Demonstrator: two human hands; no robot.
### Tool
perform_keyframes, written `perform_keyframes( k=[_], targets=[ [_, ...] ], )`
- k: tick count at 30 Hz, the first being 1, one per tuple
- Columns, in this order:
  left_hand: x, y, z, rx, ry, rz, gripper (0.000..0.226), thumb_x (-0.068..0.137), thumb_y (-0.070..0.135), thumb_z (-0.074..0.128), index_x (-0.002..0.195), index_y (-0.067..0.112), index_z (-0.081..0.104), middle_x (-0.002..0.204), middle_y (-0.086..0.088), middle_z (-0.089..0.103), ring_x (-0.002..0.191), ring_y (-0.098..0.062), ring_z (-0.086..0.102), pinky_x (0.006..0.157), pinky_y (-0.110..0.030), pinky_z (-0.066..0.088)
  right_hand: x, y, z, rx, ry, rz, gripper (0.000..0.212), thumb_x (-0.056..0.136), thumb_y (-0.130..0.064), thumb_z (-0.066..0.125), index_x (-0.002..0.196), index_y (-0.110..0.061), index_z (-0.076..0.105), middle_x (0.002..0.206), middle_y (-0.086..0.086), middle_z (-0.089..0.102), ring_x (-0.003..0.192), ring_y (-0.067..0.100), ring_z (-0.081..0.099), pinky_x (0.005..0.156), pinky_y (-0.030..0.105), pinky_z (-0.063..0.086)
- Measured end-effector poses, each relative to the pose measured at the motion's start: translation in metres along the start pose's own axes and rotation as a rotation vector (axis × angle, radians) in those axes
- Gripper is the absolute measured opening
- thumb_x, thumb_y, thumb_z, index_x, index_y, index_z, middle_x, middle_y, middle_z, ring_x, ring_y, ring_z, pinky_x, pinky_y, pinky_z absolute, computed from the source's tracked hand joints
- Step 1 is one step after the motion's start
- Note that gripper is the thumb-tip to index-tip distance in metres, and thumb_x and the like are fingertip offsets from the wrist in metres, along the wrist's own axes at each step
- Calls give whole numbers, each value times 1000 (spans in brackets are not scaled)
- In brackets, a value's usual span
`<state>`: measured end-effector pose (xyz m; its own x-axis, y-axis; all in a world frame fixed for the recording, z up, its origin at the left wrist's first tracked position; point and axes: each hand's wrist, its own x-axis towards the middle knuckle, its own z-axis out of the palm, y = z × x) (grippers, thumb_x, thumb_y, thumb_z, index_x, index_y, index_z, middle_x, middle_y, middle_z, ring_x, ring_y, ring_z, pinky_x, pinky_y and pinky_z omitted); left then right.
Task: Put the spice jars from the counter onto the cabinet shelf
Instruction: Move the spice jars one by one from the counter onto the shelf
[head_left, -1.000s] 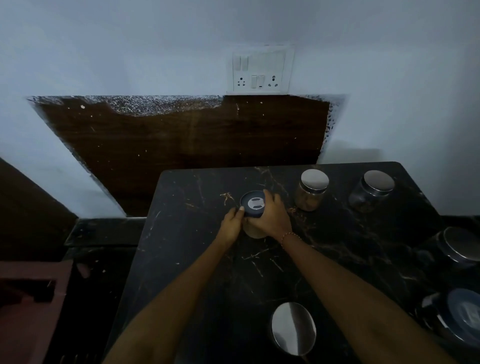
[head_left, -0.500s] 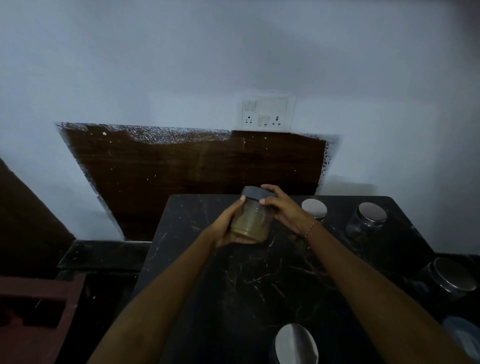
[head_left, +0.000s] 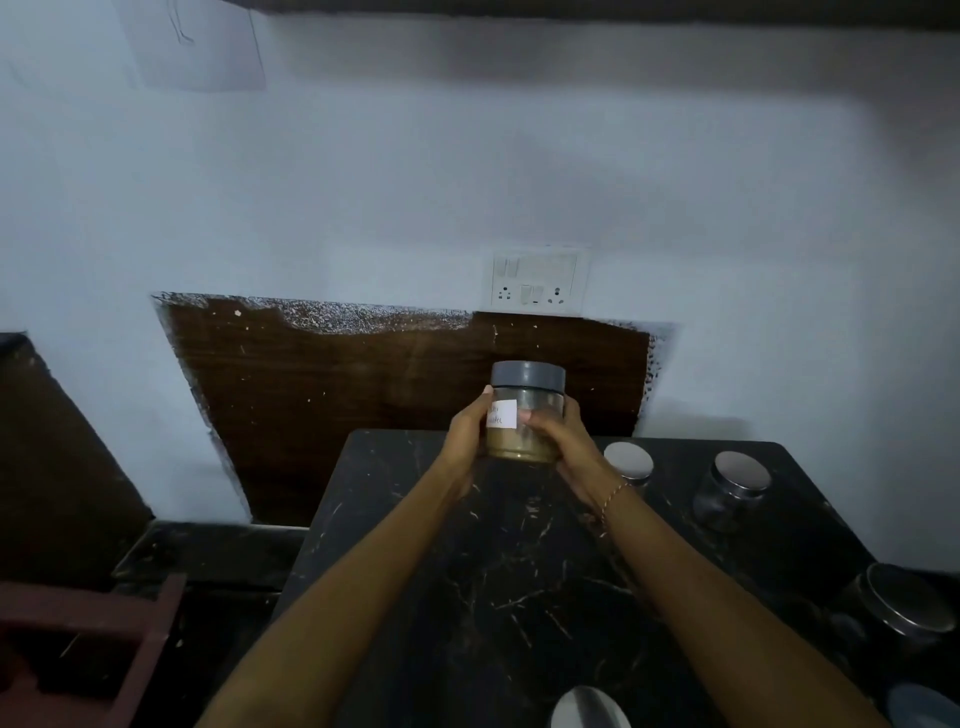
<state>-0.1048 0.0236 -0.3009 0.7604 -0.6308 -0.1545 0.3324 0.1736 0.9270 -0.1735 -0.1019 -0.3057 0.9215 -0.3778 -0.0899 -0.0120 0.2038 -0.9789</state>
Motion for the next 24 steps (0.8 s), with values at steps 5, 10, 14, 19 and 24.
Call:
perform_keyframes(
  k=[5,10,14,19,24],
  targets=[
    [-5,1,4,-96,-117,-67,44,92,53,34,114,22,57,107,-9,66,99,-23,62,85,-40,50,-2,-9,4,22,-52,-2,60,79,-30,63,132,-14,39,125,14,54,112,29,55,91,44,49],
    [-2,8,1,-75,-40,38,40,96,46,31,119,21,53,110,-7,65,101,-20,63,75,-32,53,-3,-31,-2,-230,-75,-115,34,93,-24,47,127,-27,47,120,-1,58,112,16,55,87,34,50],
    [1,35,6,-40,-20,126,45,99,41,23,117,20,59,103,-4,70,98,-18,64,77,-32,53,-6,-60,8,-320,-163,-180,40,91,-21,53,128,-32,41,119,-10,57,110,8,54,85,25,47],
    [-2,86,15,72,-32,281,25,96,20,38,116,9,48,107,-8,61,95,-18,60,73,-30,51,-9,-103,15,-443,-167,-305,72,81,-14,67,140,-25,26,138,1,46,125,17,44,106,39,39],
    [-15,131,35,139,91,495,27,94,20,48,119,8,49,110,-7,57,95,-14,58,67,-20,50,-10,-152,26,-491,-90,-445,76,80,-18,70,141,-26,26,143,4,40,126,21,43,100,35,43]
  ],
)
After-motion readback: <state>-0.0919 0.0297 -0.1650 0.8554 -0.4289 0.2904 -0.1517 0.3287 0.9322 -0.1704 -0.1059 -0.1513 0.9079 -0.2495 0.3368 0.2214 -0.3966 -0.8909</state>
